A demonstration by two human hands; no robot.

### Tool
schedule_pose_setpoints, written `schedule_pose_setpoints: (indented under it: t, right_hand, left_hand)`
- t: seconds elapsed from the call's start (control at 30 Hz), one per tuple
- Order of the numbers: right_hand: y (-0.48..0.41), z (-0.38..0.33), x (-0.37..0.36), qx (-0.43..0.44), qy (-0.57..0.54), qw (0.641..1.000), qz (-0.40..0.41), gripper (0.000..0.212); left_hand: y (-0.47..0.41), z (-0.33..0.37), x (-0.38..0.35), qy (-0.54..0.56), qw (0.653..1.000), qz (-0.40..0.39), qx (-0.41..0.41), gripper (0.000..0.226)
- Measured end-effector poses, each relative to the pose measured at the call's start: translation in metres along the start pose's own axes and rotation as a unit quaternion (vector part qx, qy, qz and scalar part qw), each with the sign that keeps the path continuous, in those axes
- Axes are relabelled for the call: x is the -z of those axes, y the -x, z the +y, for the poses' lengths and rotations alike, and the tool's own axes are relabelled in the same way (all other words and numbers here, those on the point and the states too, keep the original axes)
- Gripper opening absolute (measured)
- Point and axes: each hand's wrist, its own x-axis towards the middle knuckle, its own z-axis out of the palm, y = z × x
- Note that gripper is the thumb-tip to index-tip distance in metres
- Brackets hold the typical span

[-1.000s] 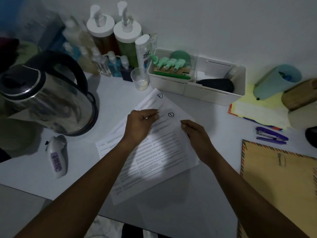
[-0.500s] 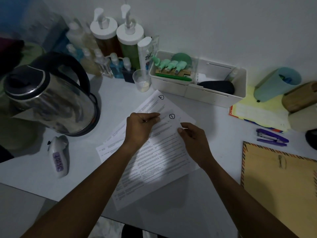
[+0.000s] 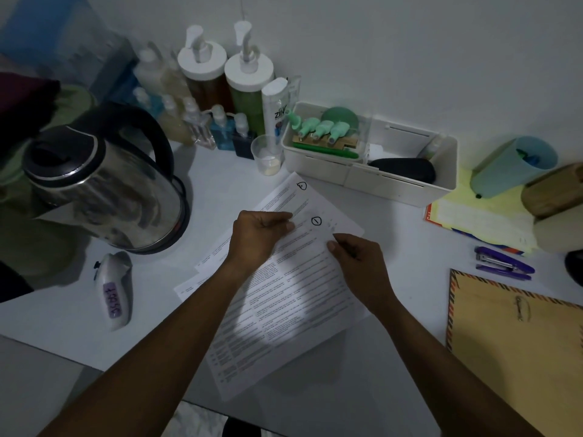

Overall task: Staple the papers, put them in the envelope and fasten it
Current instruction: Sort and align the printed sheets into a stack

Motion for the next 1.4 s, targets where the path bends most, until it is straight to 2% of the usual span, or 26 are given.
schedule_pose_setpoints:
  t: [0.17, 0.33, 0.43, 0.53, 0.63, 0.7, 0.93, 1.03, 1.2, 1.27, 1.33, 1.4]
  right_hand:
    - [0.001, 0.002, 0.001, -0.01, -0.008, 1.0, -0.01, 0.018]
    - [-0.002, 0.0, 0.0, -0.042, 0.002, 0.998, -0.044, 0.018]
    - [-0.021, -0.003, -0.004, -0.067, 0.05, 0.996, -0.02, 0.028]
    - [-0.061, 0.001, -0.009, -0.041, 0.157, 0.985, 0.058, 0.021]
    - [-0.099, 0.007, -0.02, -0.025, 0.276, 0.959, 0.053, 0.045]
    - [-0.111, 0.007, -0.027, -0.021, 0.313, 0.949, 0.04, 0.054]
    - [-0.116, 0.006, -0.028, -0.126, 0.204, 0.97, 0.031, 0.048]
    - [-0.11, 0.008, -0.026, -0.128, 0.21, 0.969, 0.029, 0.041]
    - [-0.092, 0.004, -0.02, -0.12, 0.21, 0.969, 0.052, 0.074]
    - [-0.088, 0.003, -0.019, -0.133, 0.209, 0.967, 0.055, 0.077]
    - [-0.085, 0.0, -0.017, -0.146, 0.215, 0.964, 0.048, 0.07]
    - [-0.084, -0.003, -0.015, -0.159, 0.231, 0.96, 0.021, 0.053]
  left_hand:
    - [-0.004, -0.002, 0.007, -0.022, 0.999, -0.044, 0.016, 0.021]
    - [-0.004, -0.005, 0.011, -0.04, 0.998, -0.037, 0.018, 0.019]
    - [-0.005, -0.007, 0.018, -0.047, 0.999, -0.012, 0.012, 0.018]
    - [-0.011, -0.012, 0.031, -0.048, 0.999, -0.001, 0.011, 0.019]
    - [-0.018, -0.018, 0.043, -0.033, 0.999, -0.004, 0.018, 0.015]
    - [-0.02, -0.021, 0.047, -0.022, 1.0, -0.006, 0.022, 0.014]
    - [-0.024, -0.021, 0.046, -0.025, 0.999, -0.015, 0.024, 0.019]
    - [-0.023, -0.018, 0.043, -0.042, 0.999, -0.013, 0.013, 0.019]
    - [-0.02, -0.017, 0.037, -0.064, 0.998, -0.008, 0.003, 0.019]
    - [-0.021, -0.018, 0.034, -0.064, 0.998, -0.005, 0.004, 0.02]
    - [-0.02, -0.017, 0.032, -0.071, 0.997, -0.006, 0.004, 0.02]
    - [-0.019, -0.017, 0.03, -0.082, 0.997, -0.008, -0.001, 0.02]
